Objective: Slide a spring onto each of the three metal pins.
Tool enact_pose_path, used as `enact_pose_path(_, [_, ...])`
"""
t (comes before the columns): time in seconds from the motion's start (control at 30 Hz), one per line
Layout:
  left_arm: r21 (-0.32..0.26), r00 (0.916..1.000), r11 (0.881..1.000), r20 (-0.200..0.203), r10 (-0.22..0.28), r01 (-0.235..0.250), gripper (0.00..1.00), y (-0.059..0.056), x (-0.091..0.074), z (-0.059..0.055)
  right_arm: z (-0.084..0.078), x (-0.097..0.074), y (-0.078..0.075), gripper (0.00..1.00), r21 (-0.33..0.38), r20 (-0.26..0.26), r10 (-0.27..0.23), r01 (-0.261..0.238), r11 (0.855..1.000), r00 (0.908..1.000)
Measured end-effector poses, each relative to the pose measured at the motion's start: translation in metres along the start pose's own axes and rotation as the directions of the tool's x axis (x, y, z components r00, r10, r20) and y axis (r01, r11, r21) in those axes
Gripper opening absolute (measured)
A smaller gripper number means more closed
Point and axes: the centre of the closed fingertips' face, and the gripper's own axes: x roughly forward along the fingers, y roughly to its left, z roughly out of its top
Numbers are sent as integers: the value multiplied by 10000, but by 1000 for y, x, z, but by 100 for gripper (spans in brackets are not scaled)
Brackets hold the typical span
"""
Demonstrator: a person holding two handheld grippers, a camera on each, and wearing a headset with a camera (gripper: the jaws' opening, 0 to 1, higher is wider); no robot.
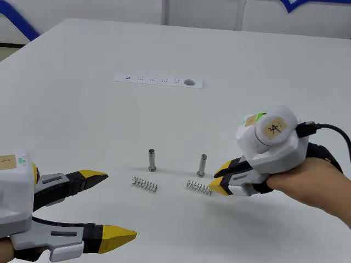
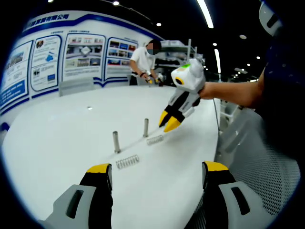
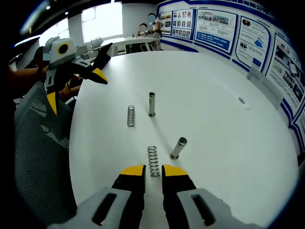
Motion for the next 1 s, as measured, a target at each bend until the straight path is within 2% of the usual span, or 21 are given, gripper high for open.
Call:
enact_pose_path(0.2, [-5, 10000, 10000, -15, 0, -1, 78, -1, 1, 0, 8, 18, 3, 14, -448, -290, 209, -222, 9987, 9994])
enact_pose_path(0.43, [-27, 10000, 10000, -13, 38, -39, 78, 1, 0, -1, 8, 34, 4, 14, -771, -726, 334, -390, 9963, 9968])
enact_pose_path(1.0, [-146, 9999, 9999, 58, 85, -84, 78, 3, -2, -6, 2, 50, 3, 14, -795, -1342, 533, -643, 9948, 9895])
